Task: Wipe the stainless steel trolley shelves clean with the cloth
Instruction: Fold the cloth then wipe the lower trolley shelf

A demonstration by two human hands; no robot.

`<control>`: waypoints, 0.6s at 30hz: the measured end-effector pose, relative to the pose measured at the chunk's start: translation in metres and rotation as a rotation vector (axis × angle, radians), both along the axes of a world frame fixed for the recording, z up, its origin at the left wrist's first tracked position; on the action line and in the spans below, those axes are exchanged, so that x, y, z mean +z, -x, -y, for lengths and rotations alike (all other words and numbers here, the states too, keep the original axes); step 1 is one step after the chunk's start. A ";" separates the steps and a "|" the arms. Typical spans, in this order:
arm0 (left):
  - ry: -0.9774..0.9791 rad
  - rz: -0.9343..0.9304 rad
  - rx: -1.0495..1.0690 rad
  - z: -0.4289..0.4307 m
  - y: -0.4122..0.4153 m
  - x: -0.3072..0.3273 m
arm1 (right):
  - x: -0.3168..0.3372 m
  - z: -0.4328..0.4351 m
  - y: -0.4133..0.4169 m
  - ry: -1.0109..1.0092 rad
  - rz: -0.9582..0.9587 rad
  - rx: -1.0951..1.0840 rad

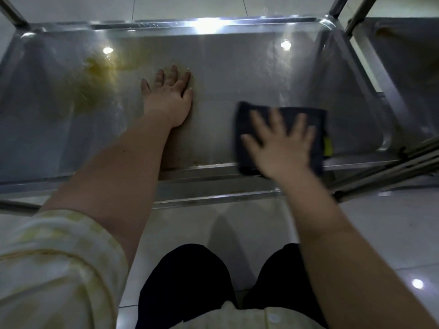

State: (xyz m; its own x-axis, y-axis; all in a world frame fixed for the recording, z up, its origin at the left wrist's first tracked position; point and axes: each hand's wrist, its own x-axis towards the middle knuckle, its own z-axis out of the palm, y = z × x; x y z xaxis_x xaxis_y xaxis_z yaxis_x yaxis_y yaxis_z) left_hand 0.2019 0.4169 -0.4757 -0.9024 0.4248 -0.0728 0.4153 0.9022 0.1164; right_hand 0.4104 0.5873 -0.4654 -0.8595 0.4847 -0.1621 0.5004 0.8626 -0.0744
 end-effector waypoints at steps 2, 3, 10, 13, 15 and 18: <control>0.003 0.005 0.000 0.001 0.001 0.000 | -0.001 0.052 0.011 0.031 -0.021 0.157; 0.004 0.008 -0.001 0.002 0.002 0.000 | 0.000 0.062 0.013 0.052 -0.016 0.202; -0.007 0.022 -0.014 0.002 -0.001 0.004 | 0.007 -0.051 -0.033 0.057 0.062 -0.031; 0.000 0.019 -0.018 0.001 -0.005 0.007 | 0.016 -0.115 -0.056 0.067 0.144 -0.193; 0.008 0.010 -0.025 -0.001 -0.007 0.007 | 0.015 -0.131 -0.060 0.046 0.163 -0.233; 0.005 0.016 -0.033 -0.001 -0.005 0.009 | 0.012 -0.128 -0.055 0.019 0.165 -0.238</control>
State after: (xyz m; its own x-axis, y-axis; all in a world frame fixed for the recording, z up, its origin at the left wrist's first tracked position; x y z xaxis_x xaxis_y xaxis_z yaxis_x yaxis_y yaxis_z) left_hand 0.2065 0.4183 -0.4668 -0.8866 0.4539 -0.0893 0.4430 0.8887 0.1185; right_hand 0.4654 0.7155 -0.4530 -0.6832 0.6649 -0.3019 0.6952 0.7187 0.0097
